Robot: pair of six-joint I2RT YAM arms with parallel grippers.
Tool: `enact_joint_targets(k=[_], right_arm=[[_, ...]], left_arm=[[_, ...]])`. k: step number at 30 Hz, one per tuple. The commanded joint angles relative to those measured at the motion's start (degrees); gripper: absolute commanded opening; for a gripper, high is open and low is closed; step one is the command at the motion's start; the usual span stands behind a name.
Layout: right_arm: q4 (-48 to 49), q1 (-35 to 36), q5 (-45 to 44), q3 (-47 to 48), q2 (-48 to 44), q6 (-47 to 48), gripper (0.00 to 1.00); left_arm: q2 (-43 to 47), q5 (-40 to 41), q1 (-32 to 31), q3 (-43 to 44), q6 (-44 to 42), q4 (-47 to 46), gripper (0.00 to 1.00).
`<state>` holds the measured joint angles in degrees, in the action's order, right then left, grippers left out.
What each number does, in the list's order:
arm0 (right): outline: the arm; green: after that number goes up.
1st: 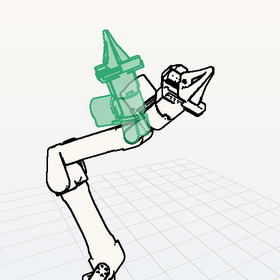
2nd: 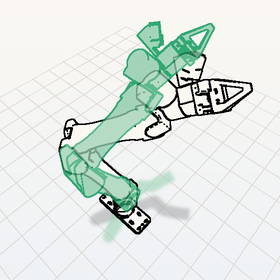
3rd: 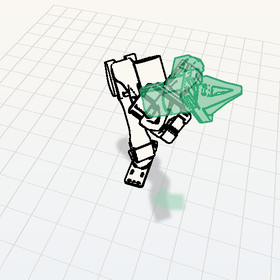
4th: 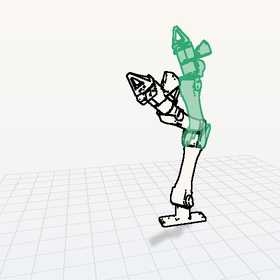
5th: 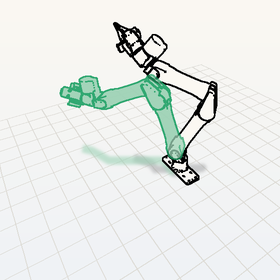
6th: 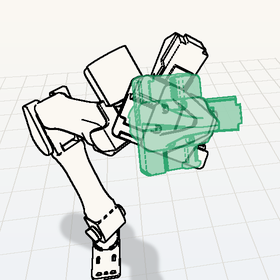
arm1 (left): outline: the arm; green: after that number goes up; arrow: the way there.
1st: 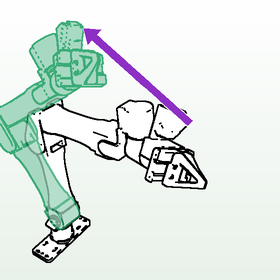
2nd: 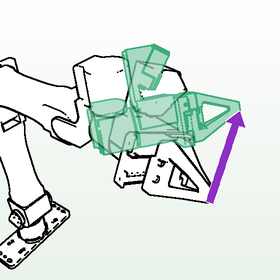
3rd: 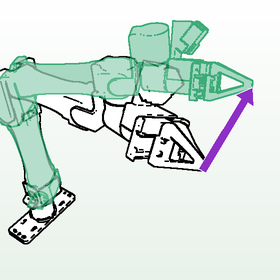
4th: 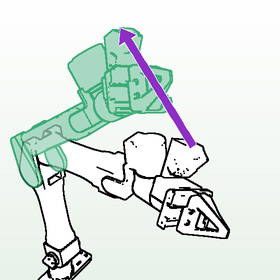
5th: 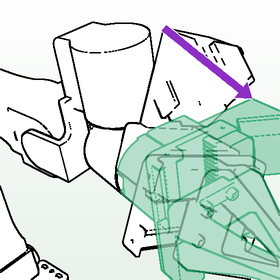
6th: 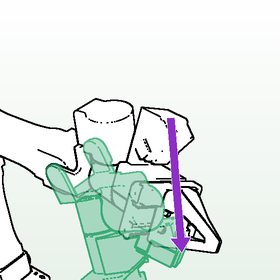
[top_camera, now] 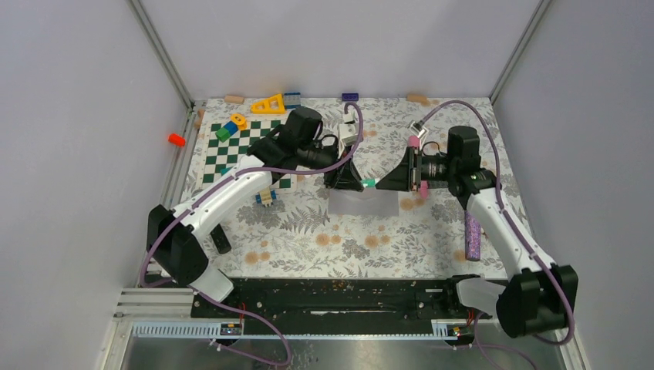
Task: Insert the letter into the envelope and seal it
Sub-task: Screw the solid glue.
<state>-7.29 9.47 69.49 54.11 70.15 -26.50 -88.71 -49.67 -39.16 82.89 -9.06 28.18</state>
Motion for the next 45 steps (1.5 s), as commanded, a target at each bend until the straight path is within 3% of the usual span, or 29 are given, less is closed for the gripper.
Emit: enact_joint_targets(k=[1,5,9,12,15,22,25,38,45], right_arm=[[-1.9,-0.3,-2.6,-0.8,-6.4,22.2,0.21],[0.8,0.1,-1.3,-3.3,-10.7,33.0,0.29],[6.5,0.8,-3.0,-7.5,-15.6,35.0,0.61],[-1.0,0.6,-5.3,-5.2,-14.9,36.0,0.72],[-4.4,0.4,-8.2,-4.2,-14.2,29.6,0.79],[-4.6,-2.4,1.2,0.8,-3.0,3.5,0.79],[-4.4,-2.9,5.5,2.4,2.1,-3.1,0.72],[-2.6,-3.1,3.8,-0.6,1.2,-9.8,0.47],[-2.0,-3.0,2.6,-1.3,1.2,-10.6,0.43]], left_arm=[[-1.2,-11.2,0.0,2.2,1.9,-0.1,0.00],[-2.6,-15.2,-0.1,1.9,4.3,-2.0,0.00],[-3.1,-15.5,-0.2,2.1,5.2,-2.4,0.00],[-2.4,-14.0,-0.2,1.9,5.0,-2.4,0.00],[-1.6,-11.6,-0.2,1.6,4.0,-2.2,0.00],[-0.3,-4.9,-0.9,1.8,-0.2,0.6,0.00],[0.0,-3.2,-1.3,1.6,-1.1,1.0,0.00],[0.0,1.3,-1.5,2.0,-1.8,1.3,0.00],[0.1,2.2,-1.8,2.1,-1.8,1.3,0.00]])
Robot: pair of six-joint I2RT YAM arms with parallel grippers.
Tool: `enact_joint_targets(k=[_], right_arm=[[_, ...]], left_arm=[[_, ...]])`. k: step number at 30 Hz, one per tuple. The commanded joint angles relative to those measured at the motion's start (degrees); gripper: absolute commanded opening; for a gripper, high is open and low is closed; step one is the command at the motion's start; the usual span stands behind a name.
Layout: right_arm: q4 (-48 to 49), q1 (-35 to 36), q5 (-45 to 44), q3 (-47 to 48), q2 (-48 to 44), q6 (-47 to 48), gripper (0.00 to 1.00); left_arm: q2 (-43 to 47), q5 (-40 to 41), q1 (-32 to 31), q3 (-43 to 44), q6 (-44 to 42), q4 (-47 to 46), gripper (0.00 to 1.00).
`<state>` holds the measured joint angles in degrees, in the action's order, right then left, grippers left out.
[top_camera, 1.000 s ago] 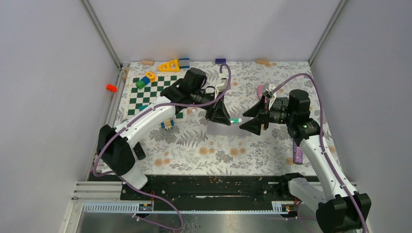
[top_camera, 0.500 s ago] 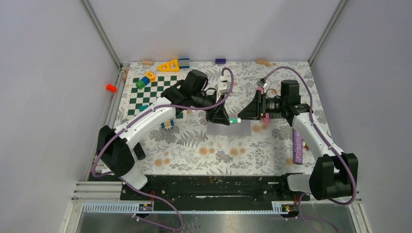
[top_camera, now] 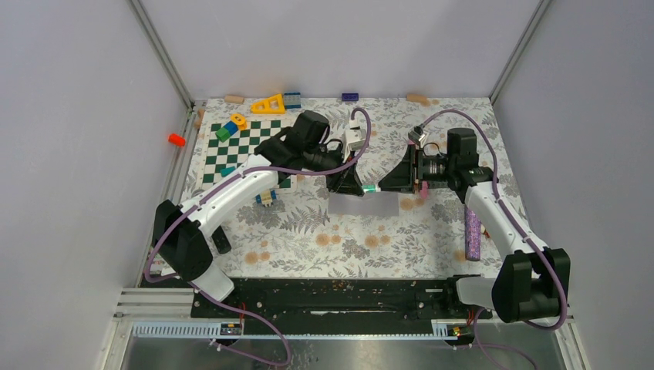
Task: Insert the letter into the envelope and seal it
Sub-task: Screw the solid glue.
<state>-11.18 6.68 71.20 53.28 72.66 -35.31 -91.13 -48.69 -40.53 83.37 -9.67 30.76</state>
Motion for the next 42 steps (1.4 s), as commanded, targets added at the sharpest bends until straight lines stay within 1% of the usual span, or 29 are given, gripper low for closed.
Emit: enact_joint_targets(k=[1,6,9,15,19,23,28,31,32,33,34,36,38,39,42], right_arm=[[2.4,-0.2,0.6,-0.7,-1.3,-2.2,0.43],[6.3,-0.2,0.5,-2.2,-0.5,-5.1,0.42],[8.7,-0.1,0.7,-3.0,-0.4,-7.0,0.37],[10.0,-0.2,0.8,-3.5,-0.5,-8.2,0.35],[14.2,-0.1,1.6,-4.2,-1.2,-7.8,0.29],[13.7,-0.1,0.5,-4.8,-4.9,2.5,0.27],[13.6,0.0,-0.1,-6.1,-12.3,16.3,0.28],[14.0,0.2,-0.3,-7.7,-17.0,26.3,0.29],[14.7,0.6,-0.6,-8.7,-18.7,29.1,0.30],[15.7,0.8,-0.4,-9.6,-20.1,32.3,0.32],[16.6,0.8,-0.2,-9.9,-20.5,33.6,0.36],[16.2,0.8,-2.2,-9.5,-20.4,34.4,0.49],[16.0,0.8,-4.6,-9.1,-20.1,32.1,0.63],[15.7,0.8,-5.8,-8.6,-19.7,29.3,0.67],[13.0,0.5,-6.1,-6.3,-16.8,20.7,0.73]], left_arm=[[2.5,1.2,-0.5,1.7,-1.1,-1.2,0.00],[2.5,1.3,-0.6,1.7,-1.1,-1.2,0.00],[2.4,1.3,-0.6,1.8,-1.1,-1.2,0.00],[2.2,1.2,-0.6,1.8,-1.1,-1.2,0.00],[1.8,0.6,-0.7,1.9,-0.9,-1.3,0.00],[1.0,-3.1,-0.6,2.0,0.2,-1.2,0.00],[-0.4,-8.0,-0.7,1.8,3.5,-3.2,0.00],[-1.0,-10.3,-0.7,1.3,5.6,-5.1,0.00],[-1.3,-11.3,-0.7,0.9,6.6,-5.9,0.00],[-1.5,-12.3,-0.7,0.5,8.0,-7.4,0.00],[-1.6,-12.9,-0.7,0.3,8.7,-8.1,0.00],[-1.8,-13.3,-0.7,0.1,9.5,-8.9,0.00],[-1.6,-12.7,-0.7,0.2,9.3,-8.6,0.00],[-1.4,-12.1,-0.7,0.3,8.7,-8.1,0.00],[-0.4,-10.5,-0.7,0.4,6.9,-6.8,0.00]])
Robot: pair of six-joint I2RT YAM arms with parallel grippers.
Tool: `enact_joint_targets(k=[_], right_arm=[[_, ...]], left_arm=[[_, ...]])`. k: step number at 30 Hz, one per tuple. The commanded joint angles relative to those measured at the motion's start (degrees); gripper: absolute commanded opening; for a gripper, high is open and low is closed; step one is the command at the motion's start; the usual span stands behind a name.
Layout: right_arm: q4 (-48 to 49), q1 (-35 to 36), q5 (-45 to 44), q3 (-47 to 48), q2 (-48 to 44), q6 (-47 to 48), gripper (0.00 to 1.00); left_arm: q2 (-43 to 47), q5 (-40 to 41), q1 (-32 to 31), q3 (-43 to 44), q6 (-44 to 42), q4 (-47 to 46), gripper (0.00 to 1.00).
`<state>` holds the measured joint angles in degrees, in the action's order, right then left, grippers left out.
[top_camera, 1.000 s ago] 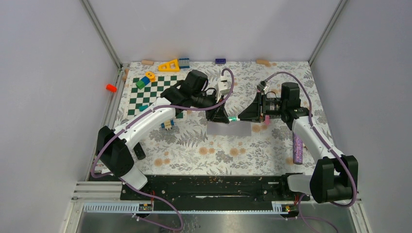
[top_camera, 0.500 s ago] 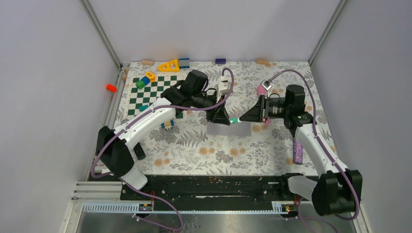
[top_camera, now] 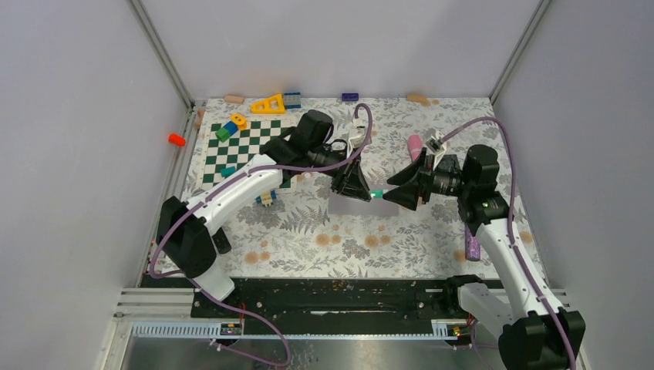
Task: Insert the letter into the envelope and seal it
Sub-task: Screw the solid glue.
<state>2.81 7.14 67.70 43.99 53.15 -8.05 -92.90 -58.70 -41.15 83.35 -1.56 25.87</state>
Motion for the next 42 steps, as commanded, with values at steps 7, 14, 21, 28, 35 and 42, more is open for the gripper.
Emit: enact_joint_targets(k=[7,14,21,28,35,42], right_arm=[[-6.4,-1.0,-0.3,6.2,10.9,-21.2,0.72],[-6.4,-1.0,3.6,6.7,12.3,-29.0,0.62],[-6.4,-1.0,4.1,4.8,10.2,-30.0,0.51],[-6.4,-1.0,4.2,4.2,11.0,-29.5,0.40],[-6.4,-1.0,3.9,3.3,9.9,-26.7,0.30],[-6.3,-0.9,0.7,1.8,4.2,-9.9,0.25]], left_arm=[[3.0,2.5,0.0,0.7,-4.3,0.5,0.00],[3.1,5.1,-0.1,0.4,-5.8,1.2,0.00],[2.4,5.8,-0.1,1.2,-5.9,1.6,0.00],[2.6,6.2,0.0,1.2,-6.2,1.9,0.00],[2.3,6.0,0.0,1.6,-6.0,2.1,0.00],[1.0,2.2,-0.1,1.7,-4.1,1.4,0.00]])
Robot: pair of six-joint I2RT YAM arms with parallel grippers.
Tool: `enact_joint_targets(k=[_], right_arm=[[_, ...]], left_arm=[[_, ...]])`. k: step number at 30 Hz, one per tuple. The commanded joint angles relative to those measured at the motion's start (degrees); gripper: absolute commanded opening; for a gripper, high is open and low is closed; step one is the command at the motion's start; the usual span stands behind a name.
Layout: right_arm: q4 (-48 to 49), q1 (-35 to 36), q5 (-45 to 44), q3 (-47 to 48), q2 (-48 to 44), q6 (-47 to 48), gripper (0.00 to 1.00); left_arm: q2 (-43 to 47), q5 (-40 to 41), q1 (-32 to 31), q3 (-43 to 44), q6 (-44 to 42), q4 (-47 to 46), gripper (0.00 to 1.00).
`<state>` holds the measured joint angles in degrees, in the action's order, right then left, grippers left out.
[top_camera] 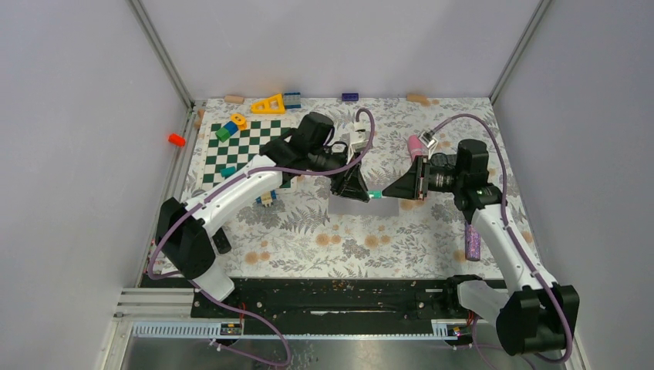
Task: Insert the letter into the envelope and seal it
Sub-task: Screw the solid glue.
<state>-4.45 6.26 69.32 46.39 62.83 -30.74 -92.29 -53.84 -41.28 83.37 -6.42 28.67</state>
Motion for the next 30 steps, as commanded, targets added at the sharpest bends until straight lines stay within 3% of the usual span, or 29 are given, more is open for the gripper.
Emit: enact_joint_targets(k=[1,6,11,14,17,23,27,30], right_arm=[[1.6,0.3,-1.4,-0.8,-6.9,16.1,0.25],[6.3,1.8,0.3,-2.4,-11.5,30.2,0.30],[7.1,1.8,0.3,-3.0,-11.4,37.7,0.59],[3.7,1.7,-1.9,-0.7,-11.1,32.3,0.74],[-2.0,1.5,-4.6,2.2,-10.4,25.6,0.78],[-14.0,0.8,-6.0,6.8,-3.6,13.6,0.78],[-14.8,0.3,-0.2,7.3,3.4,3.9,0.79],[-14.7,-0.3,-0.6,7.3,4.6,3.1,0.75]], left_arm=[[-0.1,-4.2,0.1,1.7,1.3,-1.7,0.00],[-2.3,-10.2,0.1,0.2,7.7,-7.3,0.00],[-2.6,-11.9,0.1,-0.8,11.0,-10.6,0.00],[-1.6,-9.5,0.1,-0.6,8.8,-8.7,0.00],[-0.4,-5.9,0.2,0.2,6.2,-6.2,0.00],[2.0,0.9,0.2,0.4,1.3,-2.9,0.00],[2.9,4.0,0.2,0.6,-0.2,-1.8,0.00],[3.3,5.3,0.2,0.5,-0.3,-1.8,0.00]])
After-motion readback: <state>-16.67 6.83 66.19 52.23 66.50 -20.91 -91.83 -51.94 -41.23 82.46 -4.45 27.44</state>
